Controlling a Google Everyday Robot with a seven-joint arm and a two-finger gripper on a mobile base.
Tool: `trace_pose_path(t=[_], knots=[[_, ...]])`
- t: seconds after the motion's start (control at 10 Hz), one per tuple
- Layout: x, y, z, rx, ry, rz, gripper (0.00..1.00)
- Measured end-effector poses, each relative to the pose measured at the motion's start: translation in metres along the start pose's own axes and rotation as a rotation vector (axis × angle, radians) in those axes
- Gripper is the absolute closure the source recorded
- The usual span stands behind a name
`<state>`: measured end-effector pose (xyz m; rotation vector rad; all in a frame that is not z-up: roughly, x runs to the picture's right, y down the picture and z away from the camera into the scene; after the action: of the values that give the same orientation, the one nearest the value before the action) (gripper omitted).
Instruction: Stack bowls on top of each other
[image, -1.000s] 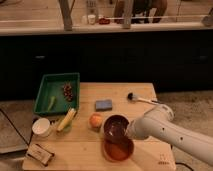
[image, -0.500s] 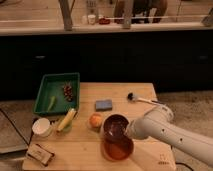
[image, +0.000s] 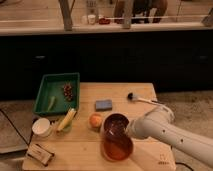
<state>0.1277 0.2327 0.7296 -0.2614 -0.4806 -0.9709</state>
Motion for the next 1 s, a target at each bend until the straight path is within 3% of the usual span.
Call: trace_pose_path(t=[0.5, 1.0], knots=[[-0.006, 0.009, -0.010, -0.024, -0.040, -0.018, 1.00], [-0.021, 0.025, -0.015, -0.045, -0.107, -0.066, 1.00]])
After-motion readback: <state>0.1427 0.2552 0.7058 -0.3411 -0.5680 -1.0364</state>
